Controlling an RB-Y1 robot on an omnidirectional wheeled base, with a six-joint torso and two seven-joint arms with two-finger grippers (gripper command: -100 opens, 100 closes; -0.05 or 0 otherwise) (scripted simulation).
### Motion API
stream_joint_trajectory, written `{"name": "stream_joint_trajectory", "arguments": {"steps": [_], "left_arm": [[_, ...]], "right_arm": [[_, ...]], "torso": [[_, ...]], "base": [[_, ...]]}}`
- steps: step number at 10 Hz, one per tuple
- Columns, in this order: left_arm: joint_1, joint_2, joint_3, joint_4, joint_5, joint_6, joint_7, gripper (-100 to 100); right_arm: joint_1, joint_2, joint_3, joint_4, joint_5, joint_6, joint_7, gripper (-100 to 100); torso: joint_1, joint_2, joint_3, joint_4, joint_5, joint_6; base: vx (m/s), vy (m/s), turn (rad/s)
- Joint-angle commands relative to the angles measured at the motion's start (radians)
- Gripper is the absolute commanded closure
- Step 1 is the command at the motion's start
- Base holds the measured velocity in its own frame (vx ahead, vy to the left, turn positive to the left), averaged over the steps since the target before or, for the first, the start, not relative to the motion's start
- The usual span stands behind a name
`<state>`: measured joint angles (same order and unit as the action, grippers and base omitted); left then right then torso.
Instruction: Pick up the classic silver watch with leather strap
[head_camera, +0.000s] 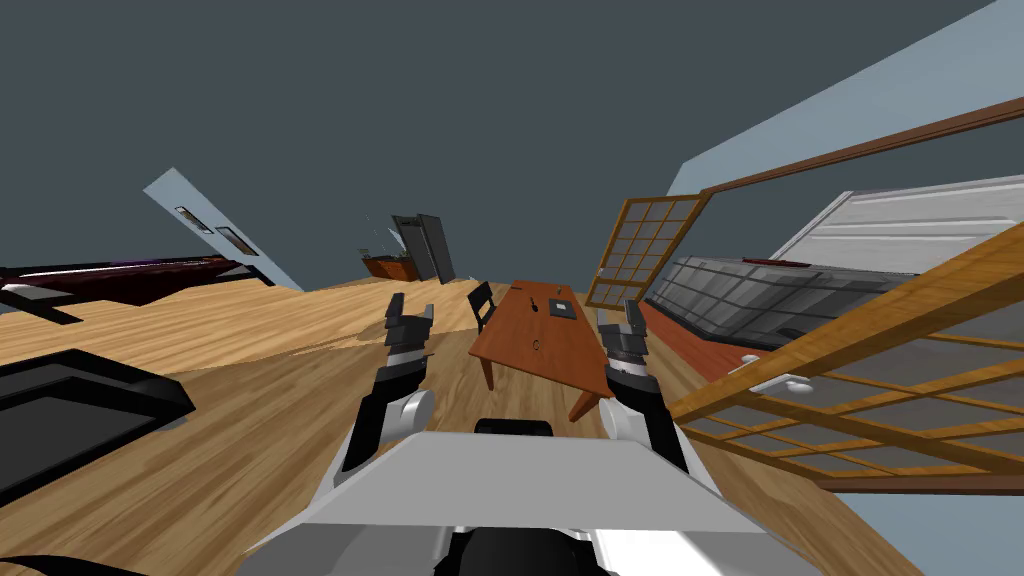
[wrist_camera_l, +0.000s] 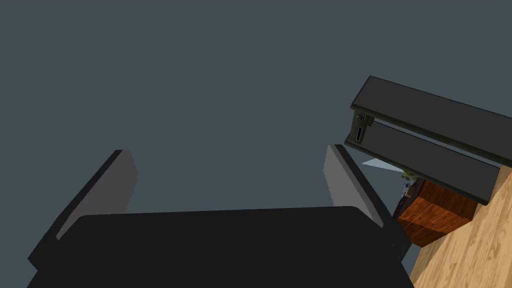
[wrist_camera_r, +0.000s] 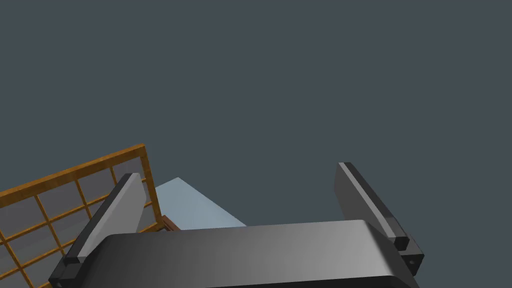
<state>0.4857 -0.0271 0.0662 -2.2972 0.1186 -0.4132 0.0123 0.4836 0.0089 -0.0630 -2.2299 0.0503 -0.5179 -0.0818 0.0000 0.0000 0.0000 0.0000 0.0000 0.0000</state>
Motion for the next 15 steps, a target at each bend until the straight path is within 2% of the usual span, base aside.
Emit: {"name": "stream_joint_trajectory", "arguments": {"steps": [1, 4, 8, 9, 12, 13, 15], "left_arm": [[0.000, 0.000, 0.000, 0.000, 0.000, 0.000, 0.000, 0], [0.000, 0.000, 0.000, 0.000, 0.000, 0.000, 0.000, 0], [0.000, 0.000, 0.000, 0.000, 0.000, 0.000, 0.000, 0], [0.000, 0.000, 0.000, 0.000, 0.000, 0.000, 0.000, 0], [0.000, 0.000, 0.000, 0.000, 0.000, 0.000, 0.000, 0], [0.000, 0.000, 0.000, 0.000, 0.000, 0.000, 0.000, 0], [0.000, 0.000, 0.000, 0.000, 0.000, 0.000, 0.000, 0]], "right_arm": [[-0.009, -0.033, -0.006, 0.014, -0.001, 0.001, -0.011, -100], [-0.044, -0.100, -0.027, 0.068, -0.005, 0.004, -0.054, -100], [-0.119, -0.161, -0.072, 0.176, -0.021, 0.010, -0.152, -100], [-0.119, -0.161, -0.072, 0.185, -0.021, 0.010, -0.152, -100], [-0.187, -0.183, -0.113, 0.289, -0.044, 0.016, -0.243, -100], [-0.187, -0.183, -0.113, 0.298, -0.044, 0.016, -0.246, -100], [-0.235, -0.189, -0.142, 0.368, -0.066, 0.022, -0.308, -100]], "torso": [[0.000, 0.000, 0.000, 0.000, 0.000, 0.000], [-0.003, 0.001, 0.001, 0.000, -0.001, 0.000], [-0.005, 0.001, 0.001, 0.000, -0.001, 0.000], [-0.005, 0.002, 0.001, 0.000, -0.001, 0.000], [-0.004, 0.001, 0.001, 0.000, -0.001, 0.000], [-0.005, 0.001, 0.001, 0.000, -0.001, 0.000], [-0.004, 0.001, 0.001, 0.000, -0.001, 0.000]], "base": [[-0.006, -0.011, 0.063], [-0.021, -0.040, 0.126], [-0.031, -0.063, 0.222], [-0.026, -0.055, 0.067], [-0.031, -0.054, 0.244], [-0.032, -0.055, 0.096], [-0.040, -0.050, 0.259]]}}
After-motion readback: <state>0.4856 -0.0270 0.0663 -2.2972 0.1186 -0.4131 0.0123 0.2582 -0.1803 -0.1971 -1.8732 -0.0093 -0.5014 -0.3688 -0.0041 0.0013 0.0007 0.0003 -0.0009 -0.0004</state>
